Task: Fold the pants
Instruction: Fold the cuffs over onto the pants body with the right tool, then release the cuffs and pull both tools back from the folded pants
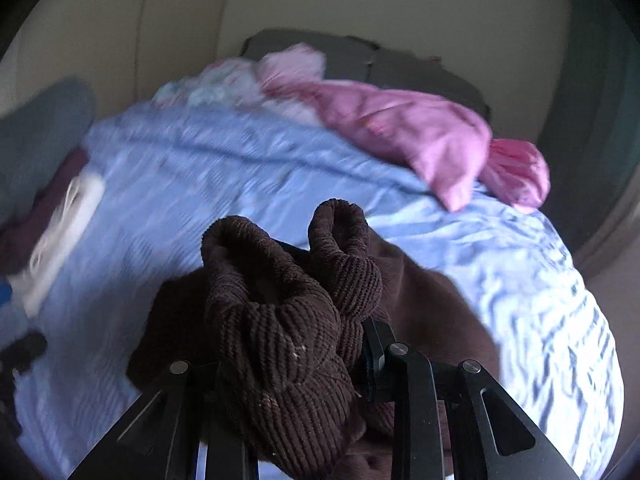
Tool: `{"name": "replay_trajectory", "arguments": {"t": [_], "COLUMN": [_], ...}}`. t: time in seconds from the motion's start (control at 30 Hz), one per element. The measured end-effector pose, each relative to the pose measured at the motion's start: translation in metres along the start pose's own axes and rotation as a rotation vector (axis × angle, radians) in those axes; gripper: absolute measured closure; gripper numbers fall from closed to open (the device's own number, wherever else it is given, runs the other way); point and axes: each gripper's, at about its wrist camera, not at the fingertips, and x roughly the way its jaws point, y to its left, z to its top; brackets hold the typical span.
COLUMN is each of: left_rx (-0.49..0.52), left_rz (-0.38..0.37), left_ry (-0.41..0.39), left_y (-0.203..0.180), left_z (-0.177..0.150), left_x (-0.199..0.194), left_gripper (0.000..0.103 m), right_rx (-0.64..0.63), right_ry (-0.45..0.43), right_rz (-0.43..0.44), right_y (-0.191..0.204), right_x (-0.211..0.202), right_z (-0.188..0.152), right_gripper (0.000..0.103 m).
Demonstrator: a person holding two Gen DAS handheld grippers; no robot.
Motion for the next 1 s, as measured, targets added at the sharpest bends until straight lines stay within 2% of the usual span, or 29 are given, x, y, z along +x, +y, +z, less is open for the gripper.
{"name": "replay_trajectory", "arguments": {"t": [0.1,0.17,0.23,0.37,0.4,0.43,0.47,0.5,0.53,0.6,0.67,0.77,0.87,0.93,1.0], "left_rx": [-0.018,-0.024,-0.031,-0.055,-0.063,-0.068,-0.076,-0.083,-0.091,-0.094,-0.088,-0.089,-0.087,-0.071,-0.038], "left_rz": [0.001,0.006,0.009,0.020,0.027,0.028,0.028,0.031,0.035,0.043,0.047,0.036,-0.009,-0.048,-0.091], "left_ry": [0.014,0.019,0.025,0.032,0.032,0.030,0.026,0.025,0.022,0.015,0.000,-0.034,-0.066,-0.079,-0.091], "left_y": [0.008,0.011,0.013,0.021,0.024,0.026,0.028,0.030,0.032,0.035,0.036,0.031,0.019,0.006,-0.011], "left_z": [-0.004,-0.008,-0.011,-0.014,-0.015,-0.015,-0.015,-0.015,-0.015,-0.015,-0.014,-0.009,-0.002,0.004,0.008], "left_x": [0.006,0.008,0.009,0.009,0.007,0.005,0.002,0.001,-0.002,-0.009,-0.016,-0.028,-0.039,-0.044,-0.047], "left_gripper": [0.037,0.037,0.037,0.036,0.035,0.034,0.033,0.033,0.032,0.032,0.032,0.031,0.030,0.030,0.030], "right_rx": [-0.087,-0.136,-0.181,-0.223,-0.224,-0.222,-0.210,-0.202,-0.191,-0.177,-0.153,-0.030,0.112,0.139,0.165], "right_ry": [0.009,0.023,0.031,0.026,0.028,0.029,0.023,0.019,0.031,0.038,0.008,-0.023,-0.110,-0.140,-0.173], "right_rz": [-0.025,-0.059,-0.105,-0.136,-0.129,-0.106,-0.069,-0.041,0.023,0.054,0.073,0.144,0.228,0.291,0.263], "right_y": [0.037,0.055,0.069,0.082,0.082,0.081,0.080,0.080,0.081,0.086,0.084,0.062,0.030,0.019,0.003], "right_x": [0.008,0.015,0.019,0.017,0.017,0.015,0.012,0.010,0.006,0.001,-0.014,-0.040,-0.081,-0.096,-0.109], "right_z": [-0.012,-0.018,-0.024,-0.028,-0.029,-0.029,-0.029,-0.027,-0.027,-0.028,-0.028,-0.030,-0.039,-0.044,-0.050], "right_gripper": [0.075,0.071,0.068,0.059,0.052,0.034,0.028,0.018,0.011,0.011,0.011,0.011,0.011,0.011,0.011]}}
